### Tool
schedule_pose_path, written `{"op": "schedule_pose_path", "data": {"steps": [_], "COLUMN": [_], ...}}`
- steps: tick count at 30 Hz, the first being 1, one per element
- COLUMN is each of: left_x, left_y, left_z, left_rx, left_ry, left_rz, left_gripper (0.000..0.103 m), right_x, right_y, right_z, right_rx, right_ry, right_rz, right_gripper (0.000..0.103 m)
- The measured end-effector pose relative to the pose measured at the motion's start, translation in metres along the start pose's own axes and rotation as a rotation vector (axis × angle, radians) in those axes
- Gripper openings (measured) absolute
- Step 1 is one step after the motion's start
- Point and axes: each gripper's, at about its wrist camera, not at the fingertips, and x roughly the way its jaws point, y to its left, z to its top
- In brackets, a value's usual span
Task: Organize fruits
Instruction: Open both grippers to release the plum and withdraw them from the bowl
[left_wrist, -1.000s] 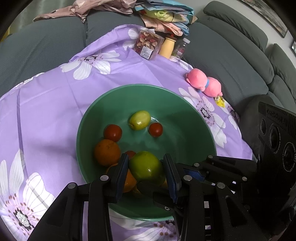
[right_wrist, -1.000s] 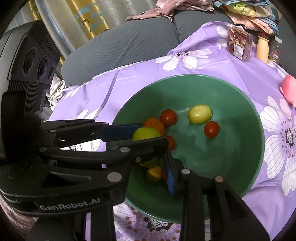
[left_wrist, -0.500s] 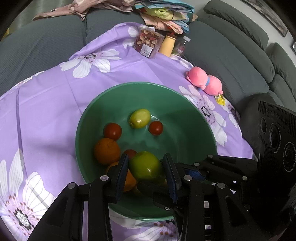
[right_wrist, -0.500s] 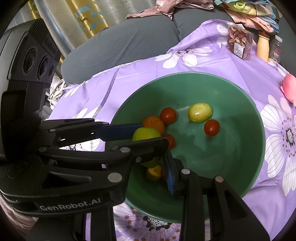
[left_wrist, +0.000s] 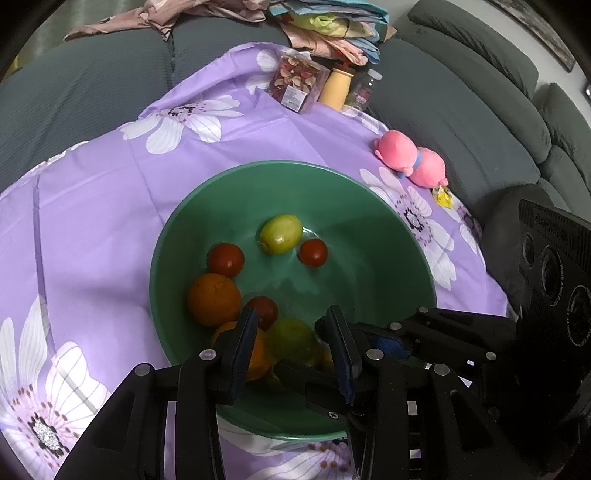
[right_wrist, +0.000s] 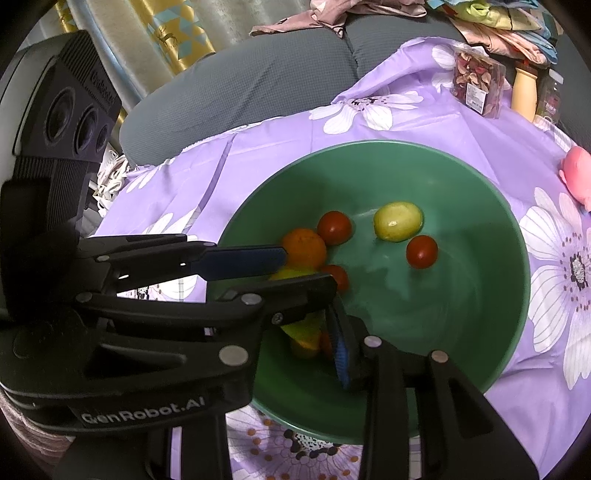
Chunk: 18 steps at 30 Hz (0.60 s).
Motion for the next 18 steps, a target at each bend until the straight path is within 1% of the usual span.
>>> {"op": "schedule_pose_path", "data": {"steps": [6, 7, 8, 9, 10, 11, 12, 13, 14, 15, 16, 17, 18], "left_x": [-0.002, -0.003, -0.005, -0.007, -0.010, -0.015, -0.018, -0.023, -0.029, -0.033, -0.040, -0.047, -0.052], "left_y": [0.001, 0.001, 0.000, 0.000, 0.000, 0.000, 0.000, 0.000, -0.001, -0.002, -0.004, -0.006, -0.008], "left_z": [0.001, 0.001, 0.001, 0.001, 0.001, 0.001, 0.001, 0.000, 0.000, 0.000, -0.001, -0.002, -0.003], "left_rx": [0.003, 0.004, 0.005, 0.005, 0.003, 0.004, 0.006, 0.006, 0.010, 0.017, 0.028, 0.040, 0.049], "left_ry": [0.000, -0.001, -0.003, -0.006, -0.012, -0.020, -0.024, -0.025, -0.029, -0.034, -0.044, -0.056, -0.065], "left_rz": [0.027, 0.032, 0.040, 0.050, 0.064, 0.076, 0.084, 0.095, 0.105, 0.114, 0.131, 0.154, 0.176], "left_gripper": [0.038, 0.039, 0.049, 0.065, 0.072, 0.077, 0.077, 0.077, 0.078, 0.080, 0.082, 0.088, 0.097], "right_x": [-0.002, -0.003, -0.005, -0.007, -0.010, -0.013, -0.015, -0.020, -0.025, -0.028, -0.034, -0.038, -0.041], "right_y": [-0.002, -0.002, -0.002, -0.002, -0.002, -0.002, -0.002, -0.002, -0.002, -0.002, -0.002, -0.002, -0.001], "right_z": [0.000, 0.000, -0.001, -0.001, -0.002, -0.002, -0.002, -0.002, -0.003, -0.003, -0.003, -0.003, -0.003], "right_rx": [0.006, 0.008, 0.006, 0.005, 0.007, 0.008, 0.009, 0.006, -0.003, -0.009, -0.011, -0.015, -0.024], "right_ry": [-0.004, -0.006, -0.010, -0.014, -0.023, -0.030, -0.038, -0.049, -0.060, -0.067, -0.076, -0.079, -0.086], "right_rz": [-0.001, -0.004, -0.012, -0.018, -0.030, -0.038, -0.050, -0.071, -0.097, -0.114, -0.128, -0.135, -0.142], "right_gripper": [0.036, 0.036, 0.036, 0.039, 0.043, 0.053, 0.062, 0.065, 0.070, 0.075, 0.077, 0.082, 0.088]}}
